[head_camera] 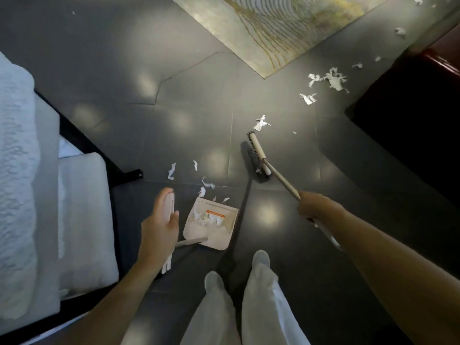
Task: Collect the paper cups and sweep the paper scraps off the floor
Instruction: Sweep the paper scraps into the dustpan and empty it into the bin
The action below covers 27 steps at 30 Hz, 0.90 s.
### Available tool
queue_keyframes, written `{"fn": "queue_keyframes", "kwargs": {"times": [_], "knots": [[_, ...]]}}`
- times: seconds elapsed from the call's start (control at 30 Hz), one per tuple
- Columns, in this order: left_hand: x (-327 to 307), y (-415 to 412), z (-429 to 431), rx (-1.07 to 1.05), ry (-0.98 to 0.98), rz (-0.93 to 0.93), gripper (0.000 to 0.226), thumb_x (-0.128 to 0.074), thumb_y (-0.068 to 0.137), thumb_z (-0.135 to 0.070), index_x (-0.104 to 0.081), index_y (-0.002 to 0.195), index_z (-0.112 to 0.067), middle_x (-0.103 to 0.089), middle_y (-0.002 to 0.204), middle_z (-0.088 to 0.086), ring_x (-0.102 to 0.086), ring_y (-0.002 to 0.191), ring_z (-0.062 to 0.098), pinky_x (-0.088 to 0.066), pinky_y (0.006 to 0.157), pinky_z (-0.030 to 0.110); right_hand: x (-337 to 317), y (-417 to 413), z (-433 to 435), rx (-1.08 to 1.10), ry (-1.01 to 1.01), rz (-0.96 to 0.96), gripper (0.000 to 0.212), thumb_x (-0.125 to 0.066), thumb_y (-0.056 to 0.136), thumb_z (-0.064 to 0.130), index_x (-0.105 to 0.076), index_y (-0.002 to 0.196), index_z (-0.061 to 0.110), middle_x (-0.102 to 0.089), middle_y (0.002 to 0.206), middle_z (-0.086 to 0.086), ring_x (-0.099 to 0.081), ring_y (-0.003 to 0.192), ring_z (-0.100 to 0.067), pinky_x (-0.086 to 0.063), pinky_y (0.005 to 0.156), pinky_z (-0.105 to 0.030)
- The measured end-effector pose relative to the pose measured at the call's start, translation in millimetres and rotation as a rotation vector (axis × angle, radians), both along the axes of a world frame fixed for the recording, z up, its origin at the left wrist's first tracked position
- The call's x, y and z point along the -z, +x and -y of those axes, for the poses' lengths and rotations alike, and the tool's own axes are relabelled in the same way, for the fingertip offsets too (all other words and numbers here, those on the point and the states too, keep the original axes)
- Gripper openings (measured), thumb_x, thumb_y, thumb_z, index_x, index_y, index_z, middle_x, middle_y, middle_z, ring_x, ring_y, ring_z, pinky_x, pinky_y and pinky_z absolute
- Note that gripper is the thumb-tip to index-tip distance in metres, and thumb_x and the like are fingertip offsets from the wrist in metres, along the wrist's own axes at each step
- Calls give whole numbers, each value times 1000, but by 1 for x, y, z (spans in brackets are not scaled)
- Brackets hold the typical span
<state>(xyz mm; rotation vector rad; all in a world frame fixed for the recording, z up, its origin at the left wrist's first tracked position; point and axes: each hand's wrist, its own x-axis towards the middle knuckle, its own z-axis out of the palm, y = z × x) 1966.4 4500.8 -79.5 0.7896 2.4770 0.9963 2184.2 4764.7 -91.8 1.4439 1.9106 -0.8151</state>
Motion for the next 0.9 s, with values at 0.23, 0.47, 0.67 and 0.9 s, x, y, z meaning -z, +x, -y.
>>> {"fn": "queue_keyframes", "kwargs": {"times": [0.23, 0.47, 0.67, 0.9], "knots": [[16, -21, 3, -193, -72, 35, 47, -53, 94, -11, -42, 134, -33, -45, 120, -18, -49, 100, 16, -39, 94, 33, 25, -47, -18, -144, -115, 10, 47, -53, 86, 4, -45, 132, 5, -60, 109, -13, -55, 83, -21, -45, 65, -27], [22, -19, -4, -345, -90, 8, 47, -52, 95, -16, -38, 135, -35, -51, 129, -8, -53, 106, 24, -40, 94, 35, 15, -58, 6, -286, -334, -77, 46, -58, 83, 7, -50, 128, 17, -48, 78, 6, -50, 66, -7, -37, 50, -16], [19, -27, 2, -358, -83, -62, 49, -55, 93, -14, -38, 130, -40, -52, 124, -13, -49, 93, 13, -41, 84, 31, 5, -84, -21, -434, -188, -34, 63, -58, 81, 4, -40, 138, 23, -50, 84, 0, -53, 60, -11, -38, 45, -21], [18, -32, -4, -410, -130, -13, 48, -56, 90, -13, -46, 130, -37, -57, 117, -4, -47, 79, 11, -40, 72, 22, 28, -176, -64, -579, -1, -64, 53, -53, 80, 0, -50, 130, 18, -59, 80, -4, -61, 62, -20, -40, 44, -20]]}}
